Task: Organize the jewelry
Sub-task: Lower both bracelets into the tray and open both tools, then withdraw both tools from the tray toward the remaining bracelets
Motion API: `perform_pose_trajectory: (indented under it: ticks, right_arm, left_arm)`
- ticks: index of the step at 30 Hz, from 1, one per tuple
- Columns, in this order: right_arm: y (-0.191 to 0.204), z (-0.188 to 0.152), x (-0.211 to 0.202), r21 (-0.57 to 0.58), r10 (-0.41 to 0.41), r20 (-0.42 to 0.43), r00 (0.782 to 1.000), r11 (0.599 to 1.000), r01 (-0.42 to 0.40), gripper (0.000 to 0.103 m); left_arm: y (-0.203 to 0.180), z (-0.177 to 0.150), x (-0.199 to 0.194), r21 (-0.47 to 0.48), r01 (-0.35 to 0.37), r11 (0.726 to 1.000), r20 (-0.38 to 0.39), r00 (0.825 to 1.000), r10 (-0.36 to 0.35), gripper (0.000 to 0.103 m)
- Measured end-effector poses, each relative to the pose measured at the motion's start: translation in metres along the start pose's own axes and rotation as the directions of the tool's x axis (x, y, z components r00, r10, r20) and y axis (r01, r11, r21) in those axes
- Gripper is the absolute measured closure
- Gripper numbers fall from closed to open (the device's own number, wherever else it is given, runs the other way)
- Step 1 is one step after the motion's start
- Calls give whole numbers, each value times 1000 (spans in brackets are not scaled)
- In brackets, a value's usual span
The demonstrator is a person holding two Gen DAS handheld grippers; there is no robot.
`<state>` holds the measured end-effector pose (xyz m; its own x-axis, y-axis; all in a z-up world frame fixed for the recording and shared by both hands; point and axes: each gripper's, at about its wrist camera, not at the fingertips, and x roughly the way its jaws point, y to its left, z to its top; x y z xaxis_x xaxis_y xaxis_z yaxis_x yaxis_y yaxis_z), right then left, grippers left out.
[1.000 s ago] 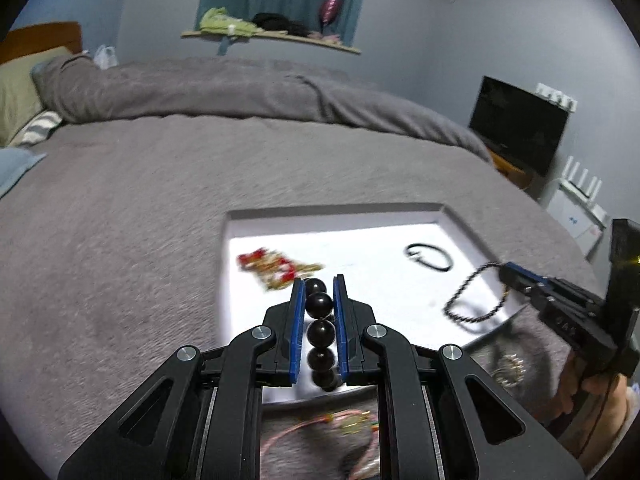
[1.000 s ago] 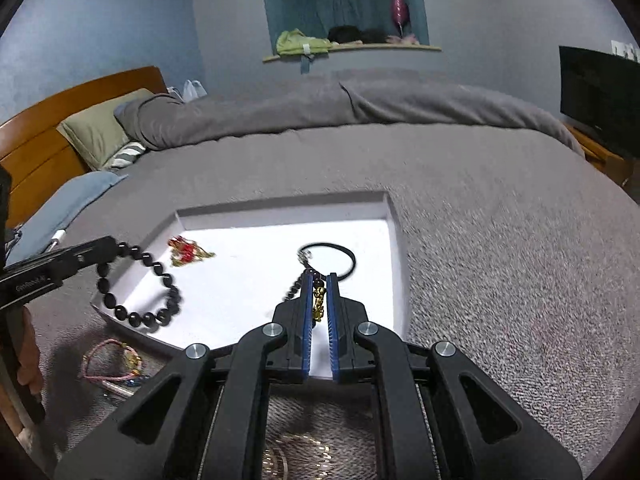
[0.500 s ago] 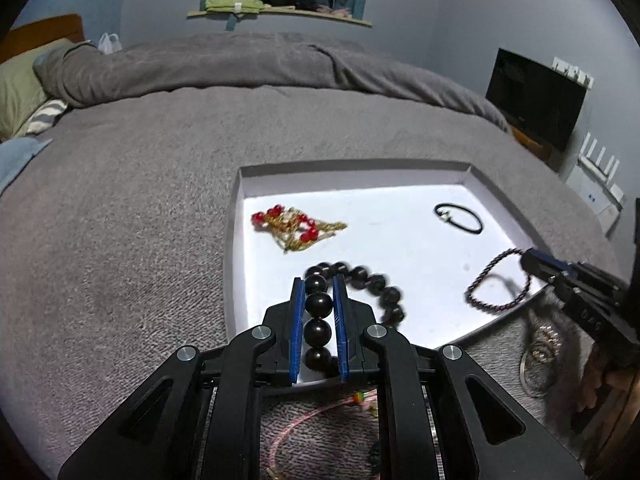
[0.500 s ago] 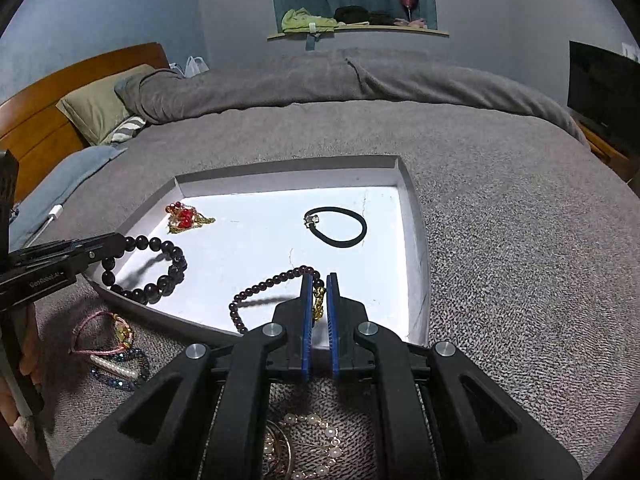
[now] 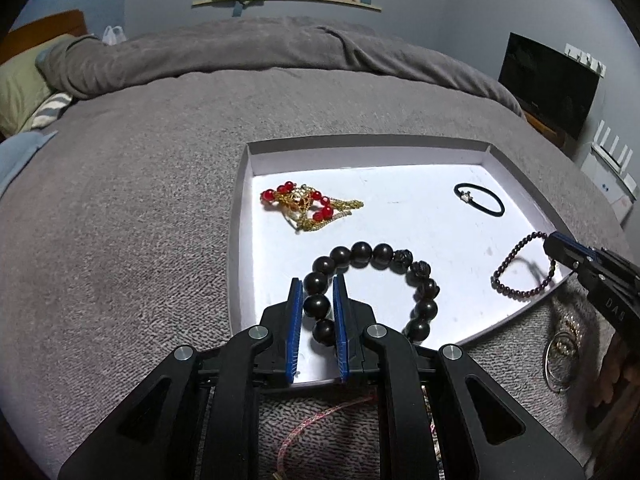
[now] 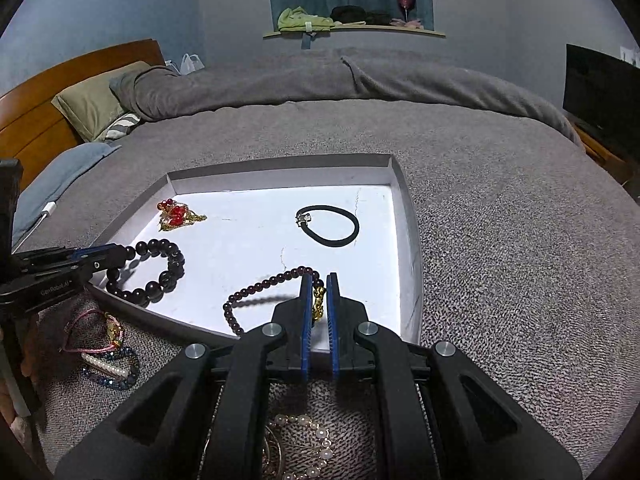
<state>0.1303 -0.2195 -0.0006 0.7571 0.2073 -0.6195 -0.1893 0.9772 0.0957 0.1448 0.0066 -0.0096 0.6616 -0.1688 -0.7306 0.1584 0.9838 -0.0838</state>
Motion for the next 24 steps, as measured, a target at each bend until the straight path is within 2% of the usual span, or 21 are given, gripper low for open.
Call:
perform_pose_trajectory:
  ticks: [5,7,10,13,15,16,17,18,19,21,22,24]
  right_arm:
    - [0,0,-1,0,1,0,1000,1000,-1,96]
    - [0,0,-1,1,0,2,1000,1000,0,95]
    - [-1,0,-3,5,1,11,1000,1000,-1,94]
    - [-1,1,-10,14,13,46,999,1000,-13,73]
    - [-2,3,-19,17,15,87,996,1000,-17,68]
    - [-3,4,-22,21,14,106,994,1000,-16,61]
    - [-4,5,-26,26,12,123,992,1000,-16,49]
    - [-5,5,-29,34,11,144,989,999,-16,43]
    - [-7,6,-33,41,5,166,986,999,-12,34]
    - [-10,8,-39,52,0,189,982,999,-10,24]
    - [-12,8,-42,61,2,204,979,998,-15,15]
    - [-16,9,-47,80,0,234,972,997,-19,4]
  left_arm:
    - [2,0,-2,-2,-15,1000,8,1000,15,88]
    - [2,0,-2,-2,-20,1000,9,1000,20,81]
    - [1,1,-6,2,-20,1000,23,1000,20,76]
    - [-1,2,-10,2,-13,1000,42,999,12,72]
    - [-1,3,-15,2,-12,1000,64,998,12,68]
    - [-2,3,-17,3,-13,1000,70,997,13,65]
    - [-2,4,-19,3,-14,1000,77,997,14,63]
    - [-2,4,-21,1,-17,1000,84,996,16,59]
    - [-2,5,-23,-2,-20,1000,93,995,20,49]
    - [-1,5,-28,-6,-32,999,116,993,32,46]
    - [-2,5,-30,-3,-41,999,126,991,41,42]
    - [-2,5,-34,-4,-52,999,143,988,52,31]
